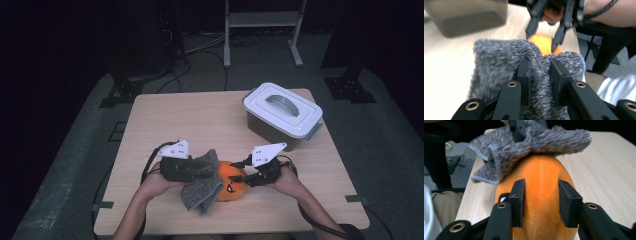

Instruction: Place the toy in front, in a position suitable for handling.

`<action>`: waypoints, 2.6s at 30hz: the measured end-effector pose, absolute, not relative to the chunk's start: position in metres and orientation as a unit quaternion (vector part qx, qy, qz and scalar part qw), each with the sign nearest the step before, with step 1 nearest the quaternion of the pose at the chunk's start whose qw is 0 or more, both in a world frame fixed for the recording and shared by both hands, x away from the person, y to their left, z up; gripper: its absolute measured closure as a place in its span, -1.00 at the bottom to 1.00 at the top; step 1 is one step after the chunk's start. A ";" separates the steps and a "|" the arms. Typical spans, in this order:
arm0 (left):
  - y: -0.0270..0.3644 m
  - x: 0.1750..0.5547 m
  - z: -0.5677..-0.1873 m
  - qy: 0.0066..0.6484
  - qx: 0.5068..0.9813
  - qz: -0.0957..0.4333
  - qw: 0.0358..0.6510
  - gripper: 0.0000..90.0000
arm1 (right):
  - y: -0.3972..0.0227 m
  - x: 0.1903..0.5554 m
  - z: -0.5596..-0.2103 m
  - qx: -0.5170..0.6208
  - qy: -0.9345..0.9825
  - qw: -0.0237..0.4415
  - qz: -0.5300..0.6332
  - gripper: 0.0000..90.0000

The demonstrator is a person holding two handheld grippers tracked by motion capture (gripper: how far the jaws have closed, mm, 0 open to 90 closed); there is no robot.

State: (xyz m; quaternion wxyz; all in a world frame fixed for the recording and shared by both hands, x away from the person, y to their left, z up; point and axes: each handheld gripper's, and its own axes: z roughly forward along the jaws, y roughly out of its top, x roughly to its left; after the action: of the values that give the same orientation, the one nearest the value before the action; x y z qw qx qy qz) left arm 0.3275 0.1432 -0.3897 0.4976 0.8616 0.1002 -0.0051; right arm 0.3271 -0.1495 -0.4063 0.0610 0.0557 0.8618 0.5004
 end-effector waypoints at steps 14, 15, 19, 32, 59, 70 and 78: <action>0.136 0.315 -0.387 0.082 0.859 -0.028 0.505 0.61 | -0.158 0.312 -0.418 0.094 0.862 0.037 0.496 0.06; 0.133 0.315 -0.384 0.080 0.858 -0.027 0.506 0.61 | -0.157 0.311 -0.418 0.090 0.862 0.038 0.498 0.08; 0.119 0.317 -0.374 0.060 0.862 -0.024 0.502 0.60 | -0.150 0.303 -0.418 0.070 0.864 0.047 0.497 0.10; 0.112 0.314 -0.391 0.068 0.867 -0.049 0.491 0.60 | -0.139 0.296 -0.409 0.129 0.871 0.056 0.472 -0.19; 0.146 0.317 -0.405 0.096 0.853 -0.066 0.509 0.60 | -0.171 0.294 -0.412 0.141 0.879 0.058 0.451 -0.28; 0.152 0.320 -0.397 0.104 0.854 -0.047 0.508 0.60 | -0.147 0.303 -0.405 0.108 0.882 0.123 0.442 0.26; 0.147 0.329 -0.369 0.104 0.854 -0.003 0.510 0.60 | -0.138 0.311 -0.396 0.037 0.888 0.133 0.438 0.28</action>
State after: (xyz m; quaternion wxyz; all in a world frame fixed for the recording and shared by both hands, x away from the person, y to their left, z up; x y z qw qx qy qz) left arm 0.3291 0.1472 -0.3695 0.5103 0.8536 0.1043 -0.0031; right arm 0.3112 -0.1383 -0.3959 0.1326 0.0374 0.8883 0.4381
